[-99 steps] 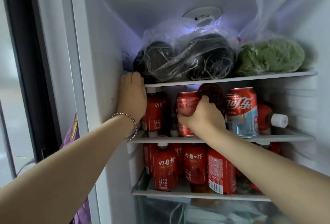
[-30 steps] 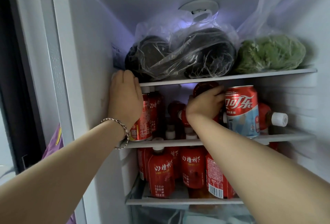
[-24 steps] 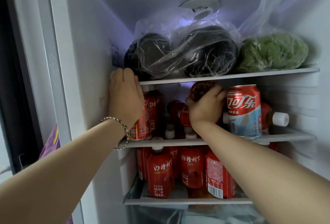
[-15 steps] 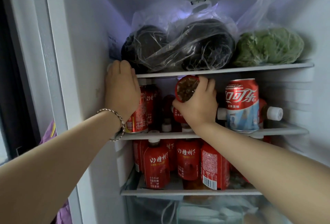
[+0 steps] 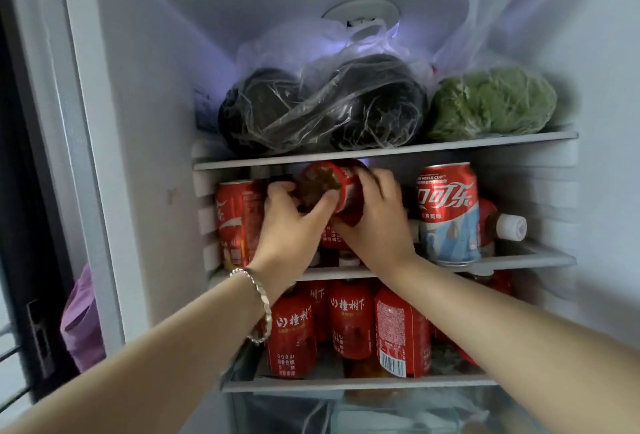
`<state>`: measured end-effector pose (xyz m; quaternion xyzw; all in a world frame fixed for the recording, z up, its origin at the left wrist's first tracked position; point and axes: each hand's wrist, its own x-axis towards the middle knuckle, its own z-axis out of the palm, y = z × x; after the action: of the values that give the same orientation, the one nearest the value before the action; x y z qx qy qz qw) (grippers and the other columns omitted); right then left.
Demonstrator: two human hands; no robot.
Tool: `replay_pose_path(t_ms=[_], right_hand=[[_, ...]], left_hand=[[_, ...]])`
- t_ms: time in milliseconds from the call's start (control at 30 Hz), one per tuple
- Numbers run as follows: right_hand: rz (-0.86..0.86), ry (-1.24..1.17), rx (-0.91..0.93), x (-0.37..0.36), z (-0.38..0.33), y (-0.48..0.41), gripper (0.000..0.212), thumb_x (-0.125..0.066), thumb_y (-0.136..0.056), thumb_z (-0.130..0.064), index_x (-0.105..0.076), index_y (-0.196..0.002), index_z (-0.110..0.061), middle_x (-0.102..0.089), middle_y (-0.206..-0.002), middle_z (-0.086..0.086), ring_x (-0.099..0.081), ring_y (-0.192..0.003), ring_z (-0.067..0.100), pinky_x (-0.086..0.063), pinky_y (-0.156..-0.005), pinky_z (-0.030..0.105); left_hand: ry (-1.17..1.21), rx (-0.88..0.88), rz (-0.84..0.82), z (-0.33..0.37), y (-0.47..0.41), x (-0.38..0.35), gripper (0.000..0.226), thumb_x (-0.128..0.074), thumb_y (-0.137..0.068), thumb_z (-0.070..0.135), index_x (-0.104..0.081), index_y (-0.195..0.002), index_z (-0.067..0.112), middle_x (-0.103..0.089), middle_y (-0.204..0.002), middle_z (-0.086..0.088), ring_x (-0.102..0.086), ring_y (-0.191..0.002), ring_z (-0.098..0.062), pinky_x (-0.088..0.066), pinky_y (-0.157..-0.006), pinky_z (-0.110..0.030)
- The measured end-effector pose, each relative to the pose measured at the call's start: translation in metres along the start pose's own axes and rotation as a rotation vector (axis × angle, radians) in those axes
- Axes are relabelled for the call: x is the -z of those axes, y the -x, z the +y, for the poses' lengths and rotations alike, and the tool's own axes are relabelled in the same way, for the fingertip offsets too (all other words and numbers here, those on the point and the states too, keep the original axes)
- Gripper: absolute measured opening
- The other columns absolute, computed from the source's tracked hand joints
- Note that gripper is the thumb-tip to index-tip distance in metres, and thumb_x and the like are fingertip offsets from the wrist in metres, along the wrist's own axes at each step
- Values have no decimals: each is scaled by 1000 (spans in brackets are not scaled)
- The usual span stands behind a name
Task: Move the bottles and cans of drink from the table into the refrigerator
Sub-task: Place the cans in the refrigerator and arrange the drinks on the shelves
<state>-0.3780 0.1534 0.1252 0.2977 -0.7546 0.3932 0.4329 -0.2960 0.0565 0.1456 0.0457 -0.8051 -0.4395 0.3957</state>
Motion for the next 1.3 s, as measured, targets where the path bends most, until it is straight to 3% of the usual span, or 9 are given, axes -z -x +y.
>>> replay_pose_path(t_ms=[100,200,300,467,800,933,1067,1167,1300], right_hand=[[-186,93,70,8,4,11,63,-65,-82,-12,-41,-140,-6,-37,-139,11,-35,-130,25,-30,-107,27],[-260,220,176,14,11,20,49,-63,-77,-9,-57,-125,-1,-52,-126,17,-46,-123,34,-35,-107,36],[-420,350,205,26,10,15,50,-58,-88,-19,-47,-136,-10,-39,-142,11,-29,-137,27,-20,-114,32],[-476,375,86,24,10,7,53,-48,-94,-13,-33,-144,-19,-32,-148,4,-22,-139,22,-16,-112,29],[-500,524,-128,13,0,-1,64,-48,-90,-5,-21,-147,0,-11,-153,22,-7,-144,35,-12,-116,38],[-164,49,-90,12,-2,8,40,-49,-89,-1,-52,-129,0,-44,-133,16,-38,-127,28,-27,-106,26],[-413,-946,-772,18,-37,7,42,-56,-87,-51,-60,-108,-14,-67,-103,12,-64,-96,25,-52,-90,37],[-607,-996,-894,22,-49,2,57,-74,-73,-47,-57,-112,-9,-68,-105,15,-68,-92,28,-58,-80,42],[-325,-704,-660,15,-38,0,37,-80,-71,-35,-53,-92,-20,-67,-96,2,-67,-90,20,-54,-87,38]], left_hand=[[28,178,-56,8,-22,-12,90,-72,-68,55,-25,-135,20,-42,-128,-3,-50,-107,-18,-48,-81,-24],[147,273,11,4,-43,-16,113,-79,-45,62,-31,-135,12,-52,-126,-7,-55,-110,-24,-47,-96,-40],[219,276,58,6,-49,-25,132,-75,-14,70,-41,-130,15,-57,-121,-6,-59,-107,-23,-50,-92,-41],[91,168,105,20,-24,-30,97,-84,-58,43,-27,-129,9,-50,-117,-4,-53,-97,-17,-46,-83,-26],[108,222,179,-21,40,21,80,-84,-55,43,-34,-113,20,-57,-101,0,-64,-86,-20,-58,-72,-42],[401,327,205,-17,33,32,79,-86,-55,41,-47,-114,7,-63,-102,-10,-70,-70,-20,-58,-57,-35],[602,422,149,-4,35,29,54,-76,-71,38,-56,-112,9,-67,-98,-11,-69,-78,-21,-55,-51,-26],[579,502,-45,3,37,23,58,-66,-78,48,-50,-120,10,-67,-101,-11,-70,-79,-22,-57,-55,-31],[-199,258,-182,3,33,39,46,-39,-93,50,-59,-93,9,-68,-79,-9,-68,-62,-20,-55,-49,-30]])
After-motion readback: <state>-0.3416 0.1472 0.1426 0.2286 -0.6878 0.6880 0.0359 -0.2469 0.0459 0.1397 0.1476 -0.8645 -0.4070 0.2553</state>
